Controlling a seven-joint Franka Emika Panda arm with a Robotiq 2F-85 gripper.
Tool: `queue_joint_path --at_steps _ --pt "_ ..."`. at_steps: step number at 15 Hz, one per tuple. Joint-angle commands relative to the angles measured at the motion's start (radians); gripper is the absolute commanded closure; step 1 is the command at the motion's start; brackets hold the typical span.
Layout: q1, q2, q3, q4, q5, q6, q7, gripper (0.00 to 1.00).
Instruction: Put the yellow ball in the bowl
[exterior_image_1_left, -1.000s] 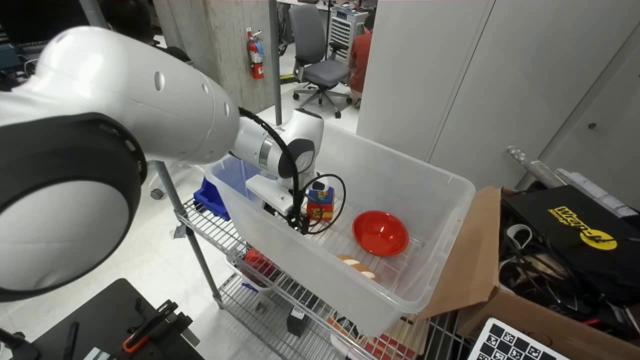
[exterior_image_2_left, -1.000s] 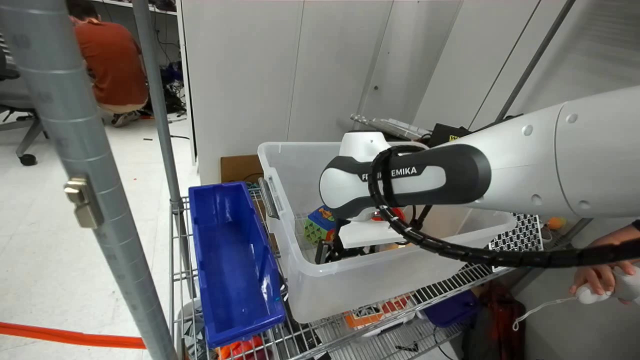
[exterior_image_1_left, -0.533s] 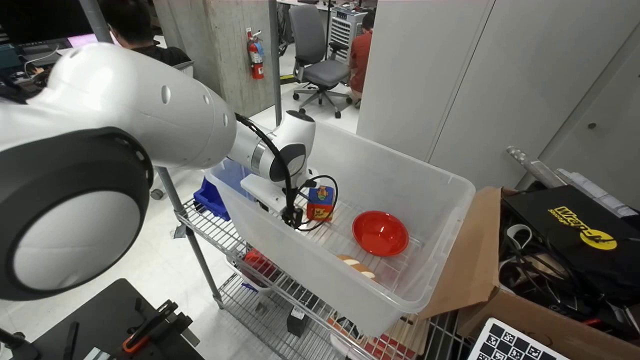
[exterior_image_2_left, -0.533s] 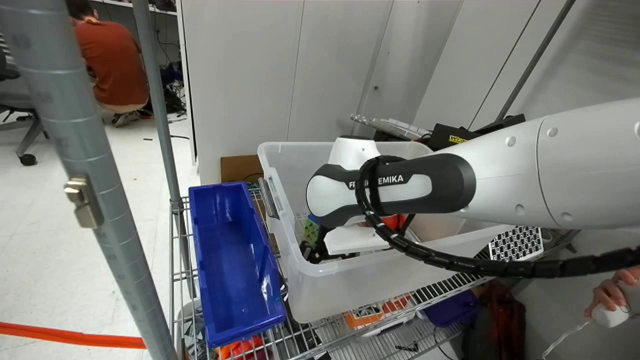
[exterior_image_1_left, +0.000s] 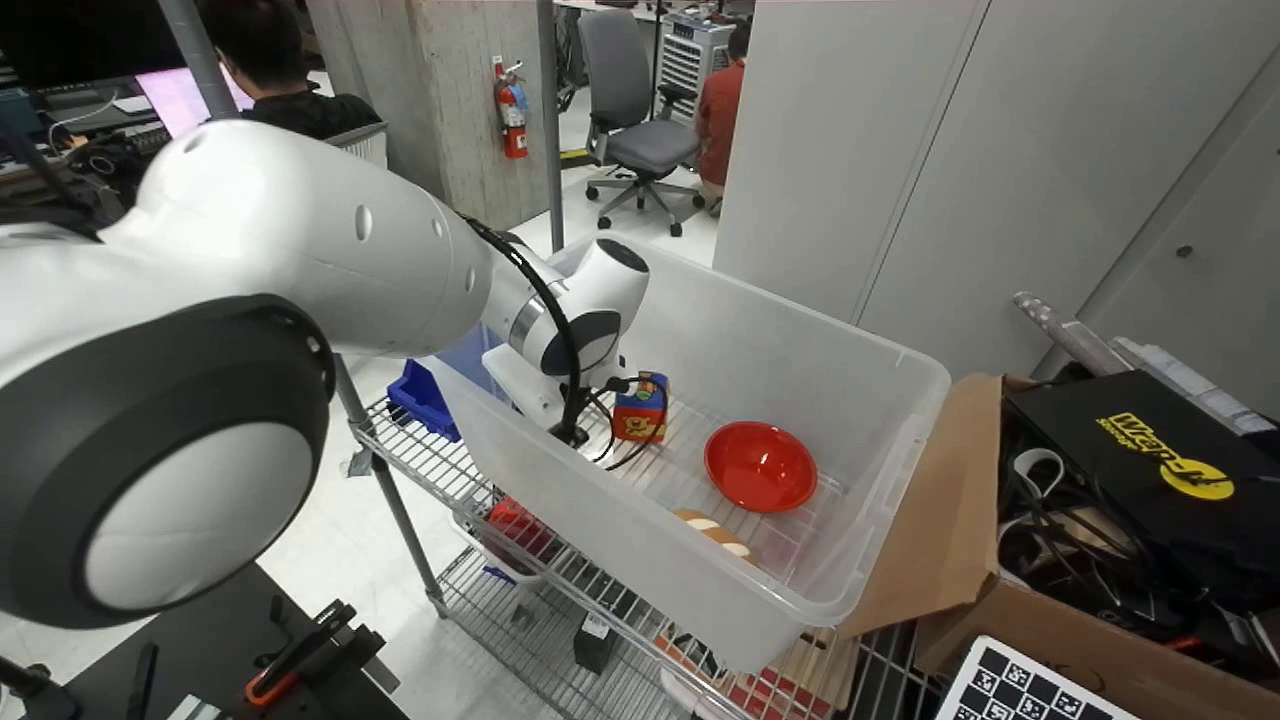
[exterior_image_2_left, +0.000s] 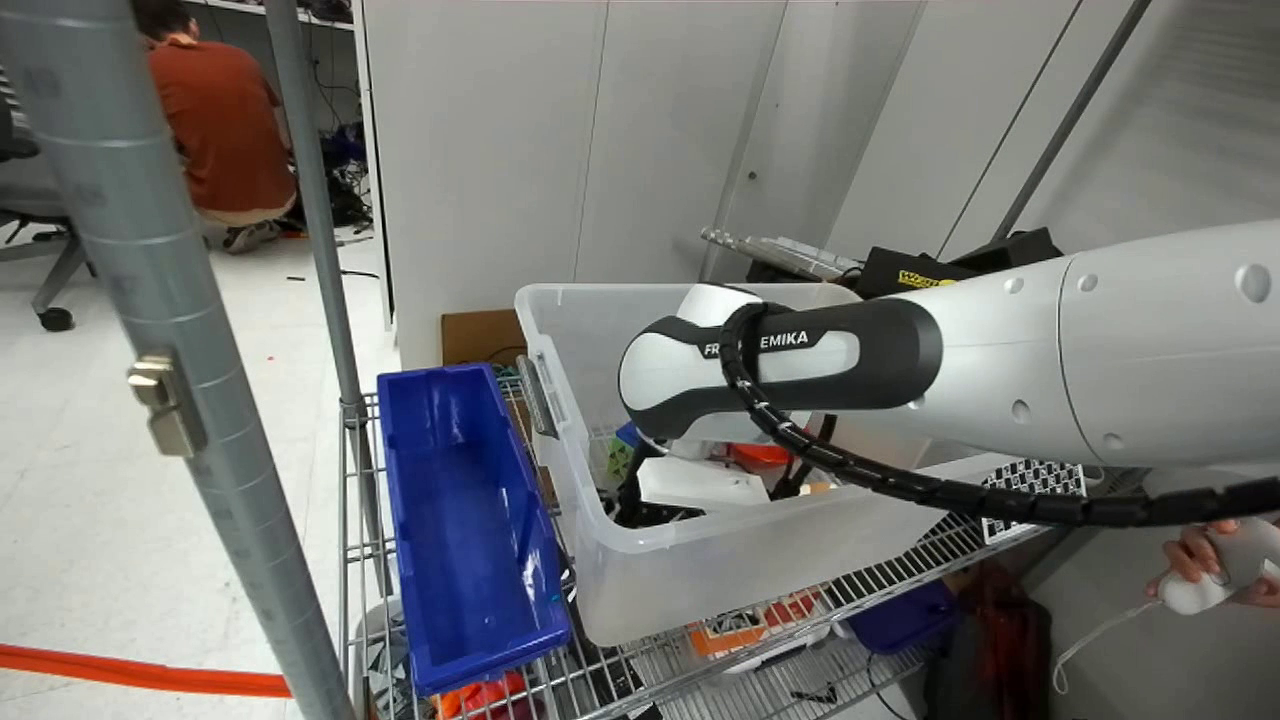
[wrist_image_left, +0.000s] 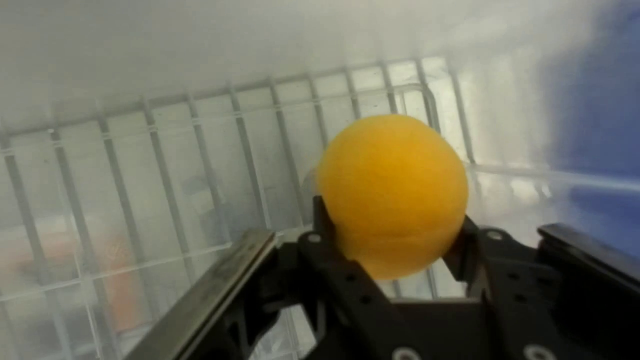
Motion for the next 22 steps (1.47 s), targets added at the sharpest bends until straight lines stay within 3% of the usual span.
queue_joint_path --at_steps 1,7,13,17,22 --pt "-0.018 0.007 0.009 0.040 0.025 -0.042 0.038 0.79" --pt "0.019 -0.181 -0.091 -0.098 -0.094 -0.154 0.122 0.97" --pt "-0.002 -0.436 -0.165 -0.267 -0.171 0.078 0.166 0.95" --pt "-0.064 -0.419 -0.195 -0.210 -0.135 0.205 0.227 0.95" --pt "-0.129 -0.265 -0.203 -0.115 -0.098 0.461 0.248 0.95"
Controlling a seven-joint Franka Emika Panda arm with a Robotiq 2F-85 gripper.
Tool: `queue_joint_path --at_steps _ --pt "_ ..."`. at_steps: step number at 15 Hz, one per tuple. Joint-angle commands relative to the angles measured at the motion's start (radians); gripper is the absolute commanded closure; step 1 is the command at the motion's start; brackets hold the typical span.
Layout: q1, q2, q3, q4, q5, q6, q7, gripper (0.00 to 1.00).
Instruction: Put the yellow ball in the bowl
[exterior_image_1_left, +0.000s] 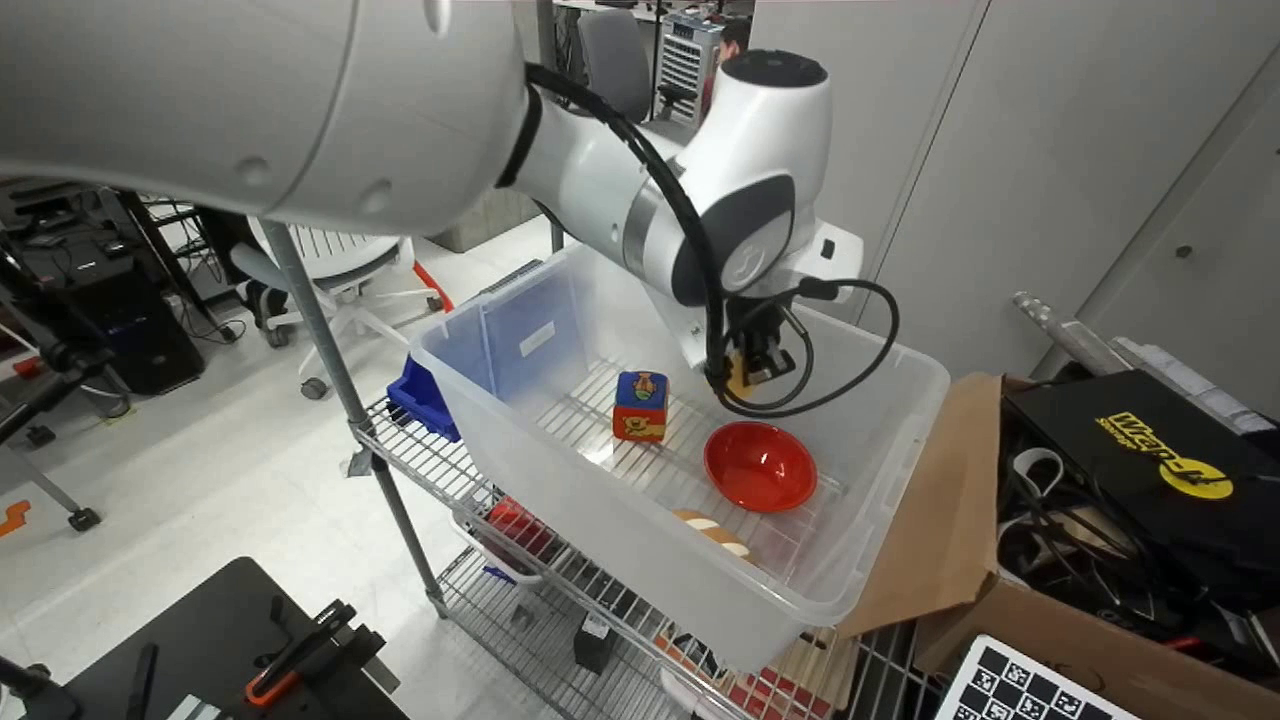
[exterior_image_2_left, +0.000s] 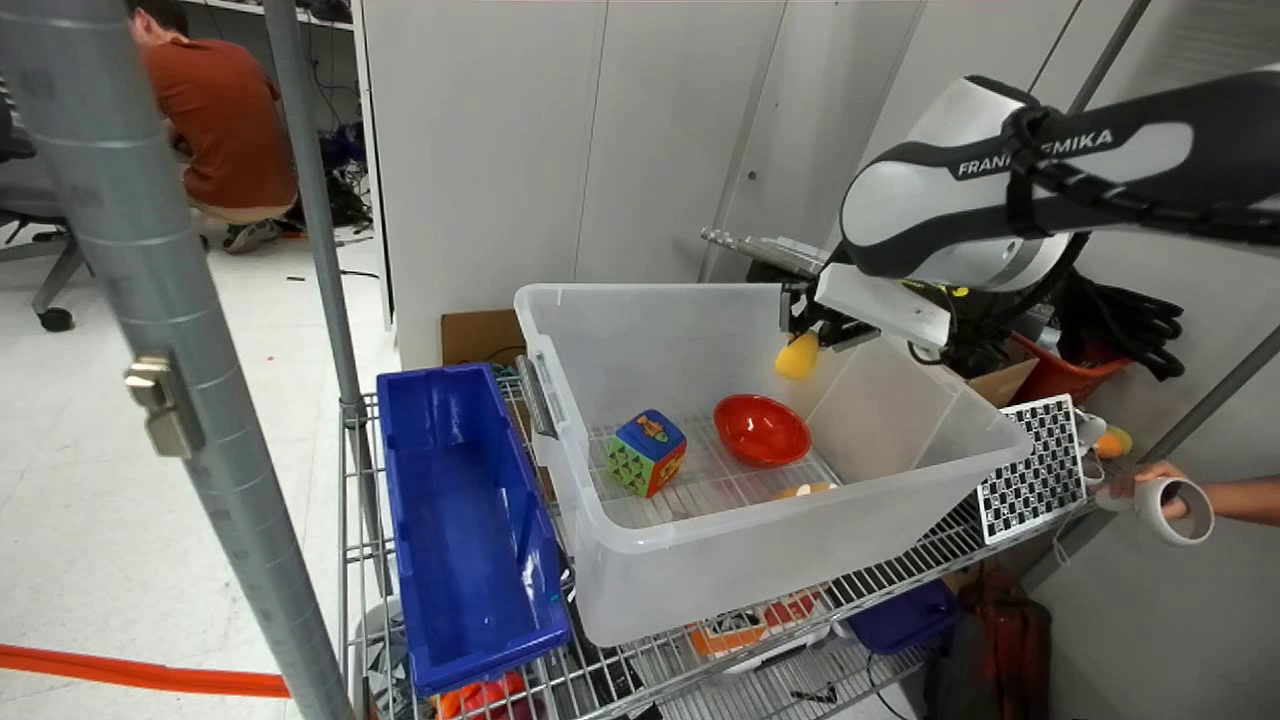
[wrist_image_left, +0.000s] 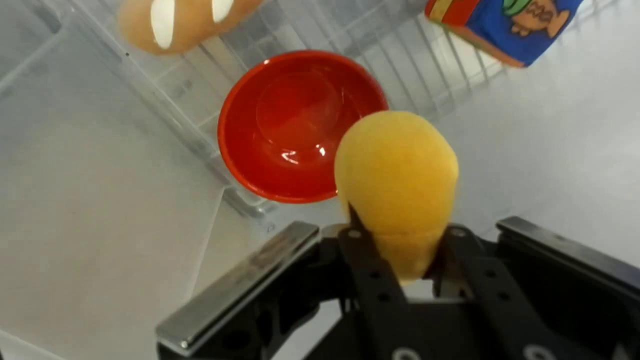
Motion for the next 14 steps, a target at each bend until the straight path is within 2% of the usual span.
queue_joint_path --at_steps 1,5,11,12,13,14 --pt "-0.007 0.147 -0.022 0.098 0.000 0.153 0.032 0.95" --pt "0.023 0.307 -0.075 0.182 -0.034 0.255 0.057 0.95" --pt "0.101 0.463 -0.177 0.296 -0.077 0.225 0.143 0.95" --pt "0.109 0.475 -0.187 0.305 -0.080 0.222 0.152 0.55" --pt "0.119 0.480 -0.194 0.310 -0.079 0.216 0.161 0.54" --pt "0.128 0.480 -0.201 0.310 -0.078 0.205 0.170 0.47"
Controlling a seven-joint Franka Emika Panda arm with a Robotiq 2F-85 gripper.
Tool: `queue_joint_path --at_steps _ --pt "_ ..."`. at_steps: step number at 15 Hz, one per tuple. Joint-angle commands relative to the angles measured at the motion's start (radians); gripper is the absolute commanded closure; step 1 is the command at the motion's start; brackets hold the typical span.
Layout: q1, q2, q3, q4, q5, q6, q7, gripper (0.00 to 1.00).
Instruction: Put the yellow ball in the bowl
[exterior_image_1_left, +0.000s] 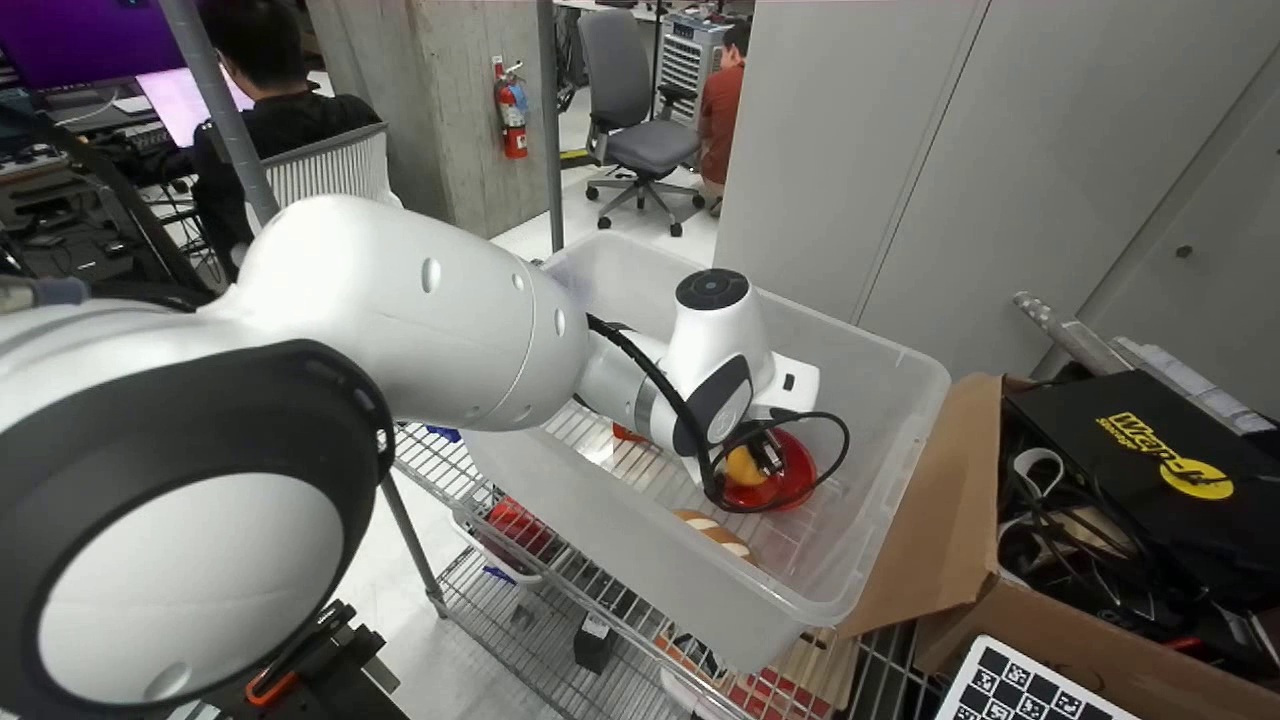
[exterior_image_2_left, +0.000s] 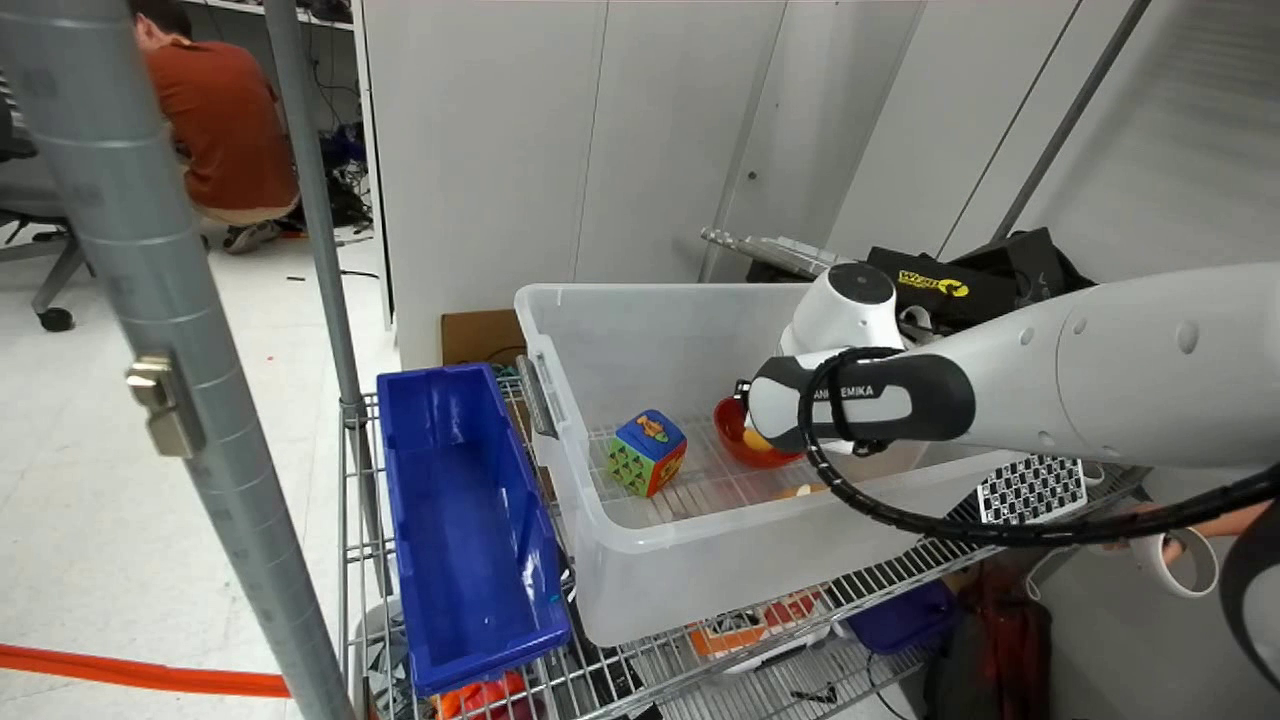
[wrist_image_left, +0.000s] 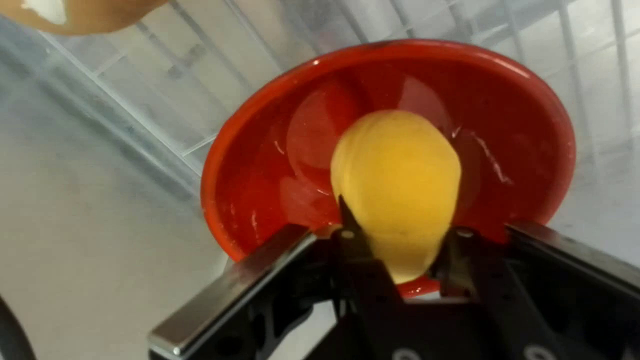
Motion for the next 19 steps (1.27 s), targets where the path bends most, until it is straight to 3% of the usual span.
queue_joint_path --at_steps 1,5,7,9,14,15,16,17,19 --pt "0.037 0.028 -0.043 0.055 -0.026 -0.048 0.062 0.41" --pt "0.075 -0.018 -0.069 0.010 -0.026 -0.122 0.129 0.11" --pt "0.119 -0.055 -0.123 -0.038 -0.046 -0.174 0.236 0.00" --pt "0.147 -0.111 -0.141 -0.094 -0.079 -0.210 0.295 0.00" --pt "0.181 -0.345 -0.066 -0.329 -0.122 -0.267 0.252 0.00" --pt "0.183 -0.398 -0.043 -0.376 -0.122 -0.290 0.237 0.00" --pt "0.190 -0.457 -0.024 -0.429 -0.051 -0.330 0.184 0.00" --pt "0.153 -0.315 -0.028 -0.275 -0.122 -0.286 0.263 0.00" --pt "0.159 -0.402 0.004 -0.354 -0.110 -0.322 0.240 0.00"
